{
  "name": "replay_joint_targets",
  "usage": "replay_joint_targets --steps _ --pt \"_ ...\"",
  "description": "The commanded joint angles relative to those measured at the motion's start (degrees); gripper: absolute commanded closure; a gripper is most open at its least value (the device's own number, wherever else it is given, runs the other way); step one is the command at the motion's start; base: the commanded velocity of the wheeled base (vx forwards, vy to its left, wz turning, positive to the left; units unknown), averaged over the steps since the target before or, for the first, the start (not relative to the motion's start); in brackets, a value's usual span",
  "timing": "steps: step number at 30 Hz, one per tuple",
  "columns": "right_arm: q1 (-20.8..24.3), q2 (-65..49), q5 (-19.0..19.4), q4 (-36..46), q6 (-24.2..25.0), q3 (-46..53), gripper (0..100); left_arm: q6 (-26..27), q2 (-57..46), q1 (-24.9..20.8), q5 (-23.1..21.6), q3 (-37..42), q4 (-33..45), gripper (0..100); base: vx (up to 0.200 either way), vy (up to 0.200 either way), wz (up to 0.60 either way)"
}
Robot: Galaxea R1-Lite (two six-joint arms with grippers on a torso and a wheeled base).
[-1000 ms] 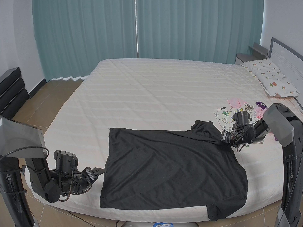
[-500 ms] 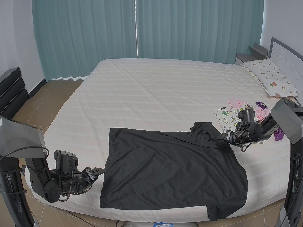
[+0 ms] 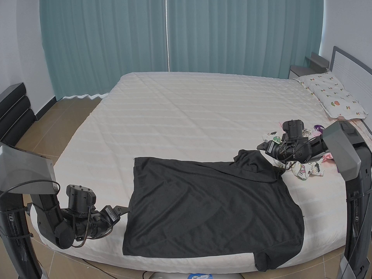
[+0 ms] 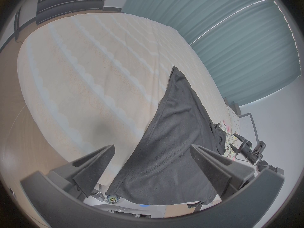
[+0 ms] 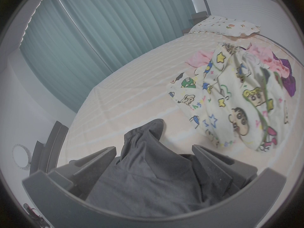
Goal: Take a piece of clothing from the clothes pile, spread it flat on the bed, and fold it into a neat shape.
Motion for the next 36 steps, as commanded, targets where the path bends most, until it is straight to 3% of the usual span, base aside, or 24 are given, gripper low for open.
replay_joint_targets --steps 1,3,4,12,17,23,30,36 --pt "1.12 8.69 -1.43 0.38 0.42 -6.39 0 0.0 0.08 0.01 0.0 0.01 -0.02 0 0.0 0.0 0.0" --pt "1.12 9.22 -1.61 0.29 0.42 -6.91 0 0.0 0.08 0.01 0.0 0.01 -0.02 0 0.0 0.0 0.0" --pt "1.12 9.13 -1.52 0.2 0.42 -6.83 100 -0.09 0.08 0.01 0.0 0.01 -0.02 0 0.0 0.0 0.0" --pt "0.42 7.64 -1.52 -0.67 1.13 -7.18 100 0.0 0.08 0.01 0.0 0.01 -0.02 0 0.0 0.0 0.0" --pt "-1.08 4.12 -1.52 -2.52 6.05 -7.09 100 -1.85 0.0 0.18 0.09 -1.31 -0.02 0 0.0 0.0 0.0" --pt "-2.66 1.84 -2.75 -3.05 7.72 -2.61 100 -2.55 -0.71 1.59 0.71 -6.14 0.07 0 0.0 0.0 0.0" --pt "-2.22 1.22 -2.58 -8.67 7.81 3.11 100 -1.93 -0.09 3.26 1.06 -18.18 3.76 0 0.0 0.0 0.0" --pt "-0.64 0.52 -2.93 -13.77 7.72 5.92 100 -0.62 5.09 3.7 1.06 -39.71 20.81 0 0.0 0.0 0.0"
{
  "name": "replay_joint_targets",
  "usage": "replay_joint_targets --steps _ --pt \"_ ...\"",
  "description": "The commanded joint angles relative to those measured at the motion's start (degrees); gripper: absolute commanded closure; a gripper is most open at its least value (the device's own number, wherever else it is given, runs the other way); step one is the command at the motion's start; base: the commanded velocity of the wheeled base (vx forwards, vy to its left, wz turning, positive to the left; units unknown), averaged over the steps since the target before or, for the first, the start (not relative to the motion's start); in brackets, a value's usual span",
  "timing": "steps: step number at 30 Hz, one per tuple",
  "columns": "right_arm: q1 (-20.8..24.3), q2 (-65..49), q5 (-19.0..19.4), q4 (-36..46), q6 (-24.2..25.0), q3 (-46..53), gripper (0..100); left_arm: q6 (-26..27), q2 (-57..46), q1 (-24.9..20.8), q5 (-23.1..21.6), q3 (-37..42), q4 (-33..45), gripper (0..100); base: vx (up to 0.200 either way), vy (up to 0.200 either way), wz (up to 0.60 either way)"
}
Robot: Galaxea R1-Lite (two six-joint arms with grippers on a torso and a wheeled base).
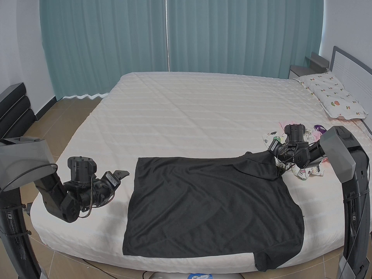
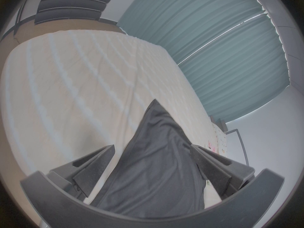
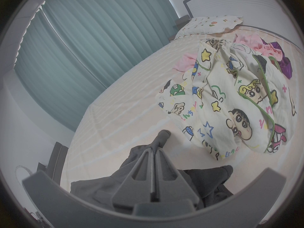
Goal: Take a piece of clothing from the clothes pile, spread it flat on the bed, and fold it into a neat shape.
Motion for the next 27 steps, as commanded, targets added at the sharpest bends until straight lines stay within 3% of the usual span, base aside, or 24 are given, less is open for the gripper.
replay_joint_targets --steps 1,7,27 --pt "1.81 -1.52 -0.33 -3.98 0.0 3.99 100 1.34 7.22 0.77 0.07 -21.97 14.57 0 0.0 0.0 0.0" --pt "2.87 -3.8 -0.42 -5.39 0.0 7.33 100 2.57 15.75 0.6 0.07 -36.56 22.57 0 0.0 0.0 0.0" --pt "3.04 -3.8 -0.42 -6.36 0.0 8.64 100 7.76 27.35 -0.37 0.16 -51.68 27.93 0 0.0 0.0 0.0"
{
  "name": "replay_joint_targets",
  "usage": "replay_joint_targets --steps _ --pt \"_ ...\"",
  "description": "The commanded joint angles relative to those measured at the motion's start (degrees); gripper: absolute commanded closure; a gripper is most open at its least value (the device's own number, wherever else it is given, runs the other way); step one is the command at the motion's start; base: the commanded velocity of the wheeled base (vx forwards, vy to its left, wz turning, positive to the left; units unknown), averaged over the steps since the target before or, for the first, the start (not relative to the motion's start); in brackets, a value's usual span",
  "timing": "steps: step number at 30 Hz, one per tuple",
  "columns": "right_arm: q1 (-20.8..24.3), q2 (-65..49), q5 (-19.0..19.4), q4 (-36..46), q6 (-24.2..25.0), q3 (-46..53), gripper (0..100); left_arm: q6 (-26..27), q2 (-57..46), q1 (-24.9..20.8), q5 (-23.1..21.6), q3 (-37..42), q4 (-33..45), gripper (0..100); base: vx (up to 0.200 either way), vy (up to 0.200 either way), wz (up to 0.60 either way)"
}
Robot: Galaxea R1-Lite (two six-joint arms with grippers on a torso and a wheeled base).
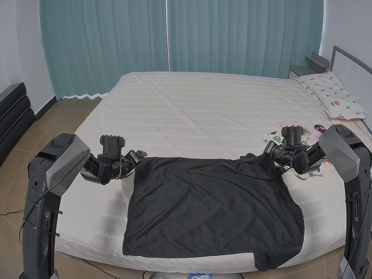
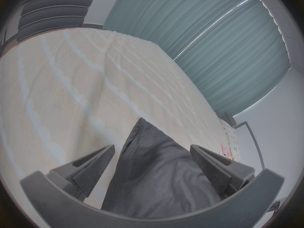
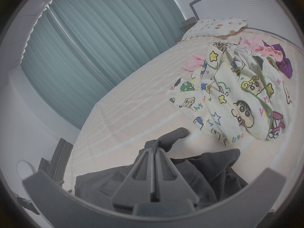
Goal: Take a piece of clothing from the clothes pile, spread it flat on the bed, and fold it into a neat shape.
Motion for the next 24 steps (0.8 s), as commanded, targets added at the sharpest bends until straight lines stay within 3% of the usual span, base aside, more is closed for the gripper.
replay_joint_targets --steps 1,10,11,18,24 --pt "0.04 0.16 0.04 -0.01 0.03 0.02 100 0.04 2.76 -0.53 -0.08 -2.92 1.24 0 0.0 0.0 0.0" --pt "-0.13 0.43 0.04 -0.01 0.03 0.02 100 0.04 5.66 -1.5 -0.08 -7.14 2.39 0 0.0 0.0 0.0" --pt "-0.13 0.43 0.04 -0.01 0.03 0.11 100 0.04 5.75 -1.5 -0.08 -7.66 3.26 100 0.0 0.0 0.0" --pt "-0.04 1.13 -0.05 -1.32 0.12 -0.5 100 -0.13 5.66 -0.88 0.19 -8.45 5.64 100 0.0 0.0 0.0" --pt "-0.04 1.83 -2.16 -8.88 0.03 -1.73 100 -0.4 5.31 0.88 4.84 -10.21 5.02 100 0.0 0.0 0.0"
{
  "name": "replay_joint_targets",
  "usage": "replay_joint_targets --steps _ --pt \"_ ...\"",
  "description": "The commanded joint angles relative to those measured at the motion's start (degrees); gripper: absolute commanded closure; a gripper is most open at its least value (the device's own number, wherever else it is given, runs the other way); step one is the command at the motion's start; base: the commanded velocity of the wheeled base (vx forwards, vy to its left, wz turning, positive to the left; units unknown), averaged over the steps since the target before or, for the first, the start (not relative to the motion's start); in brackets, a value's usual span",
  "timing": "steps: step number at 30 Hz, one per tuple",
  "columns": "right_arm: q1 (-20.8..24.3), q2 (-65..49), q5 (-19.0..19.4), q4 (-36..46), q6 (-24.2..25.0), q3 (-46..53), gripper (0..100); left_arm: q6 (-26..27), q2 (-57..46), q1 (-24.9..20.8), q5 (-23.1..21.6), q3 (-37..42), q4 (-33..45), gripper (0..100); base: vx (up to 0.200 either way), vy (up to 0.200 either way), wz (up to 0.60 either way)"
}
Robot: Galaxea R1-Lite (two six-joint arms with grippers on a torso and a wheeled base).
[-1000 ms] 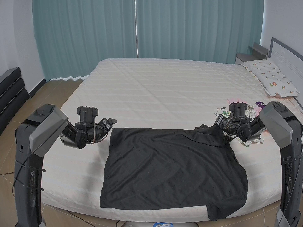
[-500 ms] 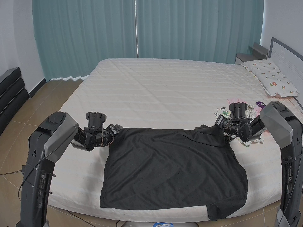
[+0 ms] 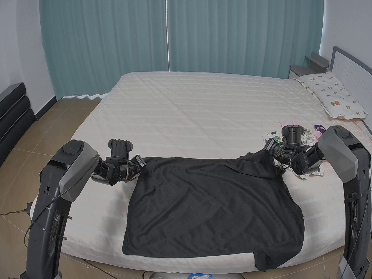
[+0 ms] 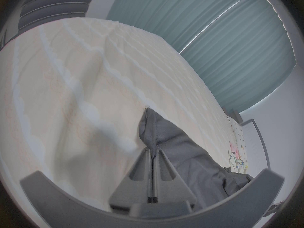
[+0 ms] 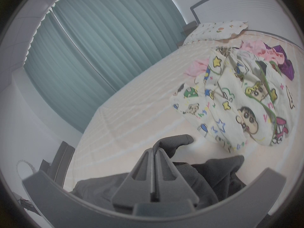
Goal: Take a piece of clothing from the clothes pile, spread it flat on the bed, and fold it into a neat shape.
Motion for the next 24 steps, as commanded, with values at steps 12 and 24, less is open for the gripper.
replay_joint_targets --steps 12,24 --pt "0.24 8.61 -3.73 -2.4 0.65 -19.31 100 -1.35 -0.78 2.49 2.62 -1.74 -0.29 100 0.0 0.0 0.0" --pt "0.07 12.13 -4.43 -1.25 -0.23 -20.45 0 -1.52 -0.61 2.13 2.44 -1.65 -0.29 0 0.0 0.0 0.0"
